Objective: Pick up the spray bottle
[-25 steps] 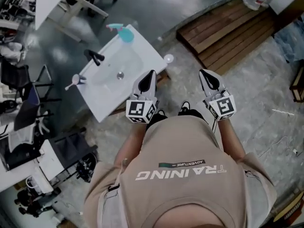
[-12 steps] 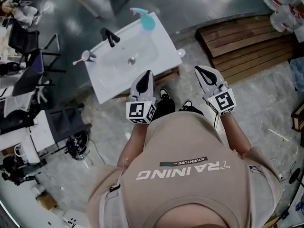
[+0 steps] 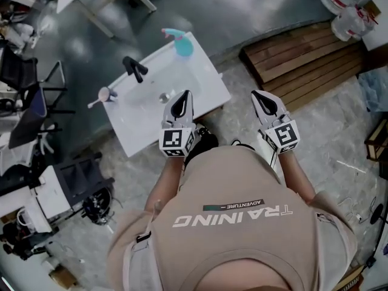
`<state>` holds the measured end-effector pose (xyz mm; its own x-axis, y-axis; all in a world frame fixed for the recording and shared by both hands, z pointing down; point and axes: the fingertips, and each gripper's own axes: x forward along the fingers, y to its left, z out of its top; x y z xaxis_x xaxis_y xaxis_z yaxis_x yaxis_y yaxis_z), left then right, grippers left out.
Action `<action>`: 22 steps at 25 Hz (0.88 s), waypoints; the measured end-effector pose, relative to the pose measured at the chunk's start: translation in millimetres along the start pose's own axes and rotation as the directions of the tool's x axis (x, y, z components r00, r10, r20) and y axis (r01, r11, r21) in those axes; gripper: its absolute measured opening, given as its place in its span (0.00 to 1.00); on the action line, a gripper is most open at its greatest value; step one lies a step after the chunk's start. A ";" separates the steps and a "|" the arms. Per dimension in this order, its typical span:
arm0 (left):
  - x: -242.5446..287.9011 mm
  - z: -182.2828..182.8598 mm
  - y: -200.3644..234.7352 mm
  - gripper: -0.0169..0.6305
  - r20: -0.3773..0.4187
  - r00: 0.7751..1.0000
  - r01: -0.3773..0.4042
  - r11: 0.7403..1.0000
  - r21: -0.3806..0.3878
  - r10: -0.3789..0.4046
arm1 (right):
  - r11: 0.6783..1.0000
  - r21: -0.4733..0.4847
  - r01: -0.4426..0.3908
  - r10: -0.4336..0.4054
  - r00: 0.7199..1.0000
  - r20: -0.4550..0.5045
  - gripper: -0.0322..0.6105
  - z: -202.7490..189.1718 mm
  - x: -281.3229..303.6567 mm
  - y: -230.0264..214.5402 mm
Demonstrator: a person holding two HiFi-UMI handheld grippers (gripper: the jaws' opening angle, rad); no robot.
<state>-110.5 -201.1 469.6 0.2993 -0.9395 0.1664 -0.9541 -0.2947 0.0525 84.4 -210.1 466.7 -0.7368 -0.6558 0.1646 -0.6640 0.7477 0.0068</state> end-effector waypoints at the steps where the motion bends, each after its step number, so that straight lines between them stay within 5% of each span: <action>1: 7.1 5.4 8.3 0.05 0.004 1.000 0.010 1.000 0.006 -0.010 | 1.000 0.007 0.016 -0.016 1.000 0.001 0.05 2.8 7.3 -2.9; 14: 57.7 17.4 77.6 0.05 -0.010 0.994 0.110 0.994 0.000 -0.110 | 0.998 -0.010 0.060 -0.059 0.998 0.031 0.05 32.1 106.7 10.2; 22: 72.3 7.6 104.4 0.05 -0.049 0.998 0.028 0.998 -0.059 -0.031 | 0.995 -0.071 -0.071 0.071 0.997 -0.009 0.05 39.2 141.1 20.6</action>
<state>-188.4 -301.1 479.7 0.3285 -0.9202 0.2130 -0.9437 -0.3103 0.1150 -38.2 -291.3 451.4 -0.7807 -0.6002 0.1740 -0.5989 0.7981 0.0655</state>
